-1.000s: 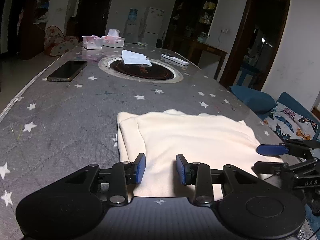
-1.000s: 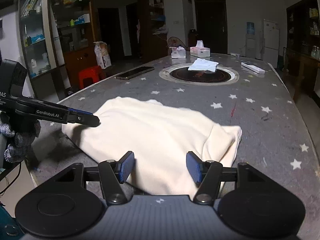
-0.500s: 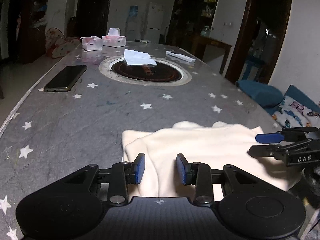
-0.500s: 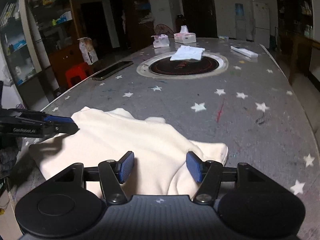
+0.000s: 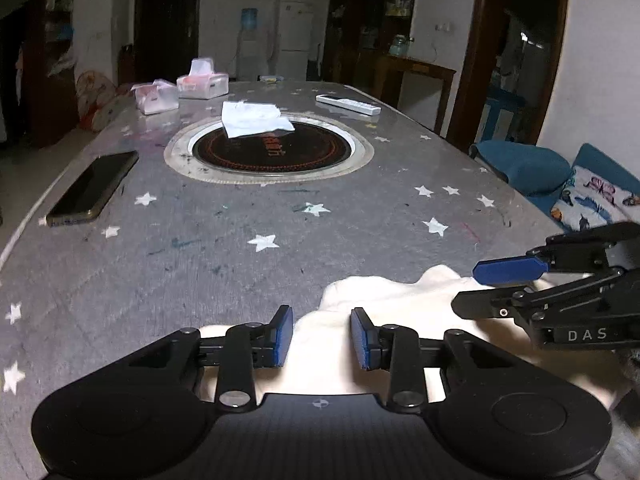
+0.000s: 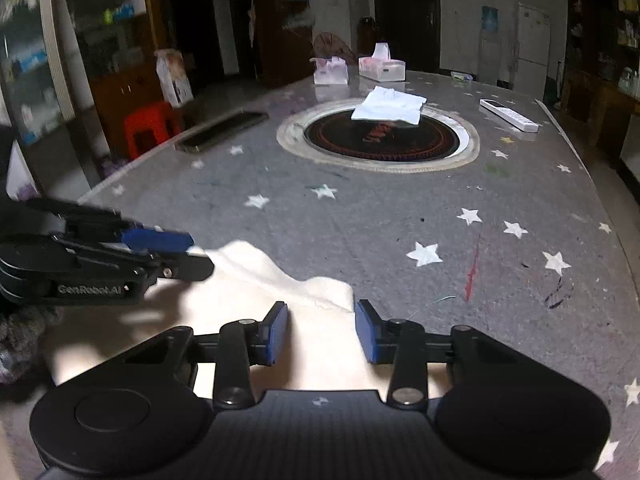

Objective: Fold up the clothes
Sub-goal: 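Grasp the edge of the cream bundle with the right tool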

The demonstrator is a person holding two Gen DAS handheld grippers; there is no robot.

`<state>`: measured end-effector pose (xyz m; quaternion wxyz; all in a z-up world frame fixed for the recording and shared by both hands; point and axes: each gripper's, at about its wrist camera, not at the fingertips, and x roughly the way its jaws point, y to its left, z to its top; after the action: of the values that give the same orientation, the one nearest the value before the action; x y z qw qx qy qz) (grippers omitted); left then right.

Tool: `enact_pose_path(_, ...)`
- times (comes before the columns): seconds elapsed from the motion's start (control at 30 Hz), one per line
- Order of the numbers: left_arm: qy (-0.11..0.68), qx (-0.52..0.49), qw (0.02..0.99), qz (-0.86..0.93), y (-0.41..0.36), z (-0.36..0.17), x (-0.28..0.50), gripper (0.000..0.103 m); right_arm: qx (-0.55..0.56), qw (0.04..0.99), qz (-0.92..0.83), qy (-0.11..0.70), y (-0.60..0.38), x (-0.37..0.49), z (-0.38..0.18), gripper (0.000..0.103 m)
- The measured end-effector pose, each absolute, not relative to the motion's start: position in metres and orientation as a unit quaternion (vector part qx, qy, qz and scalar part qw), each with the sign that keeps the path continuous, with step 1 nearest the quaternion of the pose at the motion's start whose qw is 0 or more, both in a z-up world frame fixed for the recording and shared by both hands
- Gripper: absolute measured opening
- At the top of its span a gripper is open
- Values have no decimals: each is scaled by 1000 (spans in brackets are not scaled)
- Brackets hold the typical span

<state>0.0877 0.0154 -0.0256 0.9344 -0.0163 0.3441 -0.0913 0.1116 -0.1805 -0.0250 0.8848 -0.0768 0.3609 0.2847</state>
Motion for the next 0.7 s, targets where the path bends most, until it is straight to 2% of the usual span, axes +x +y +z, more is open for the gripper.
enact_pose_path(0.2,329,-35,940,-79,28,-10,72,39,-91,890,294,335,-181,94,-10,38)
enact_pose_path(0.27,324,-46,943,-70,37,-4,62,47,-97,889,306,326,-180,81,-4,39)
enact_pose_path(0.43,320,-73,944,-38,64,0,35,56,-128,878,350,301,-171,45,7,45)
enact_pose_path(0.63,327,-101,940,-1,90,-5,11,67,-188,840,430,270,-134,-3,9,45)
enact_pose_path(0.7,329,-111,938,11,98,-6,4,68,-205,828,451,263,-121,-14,7,45)
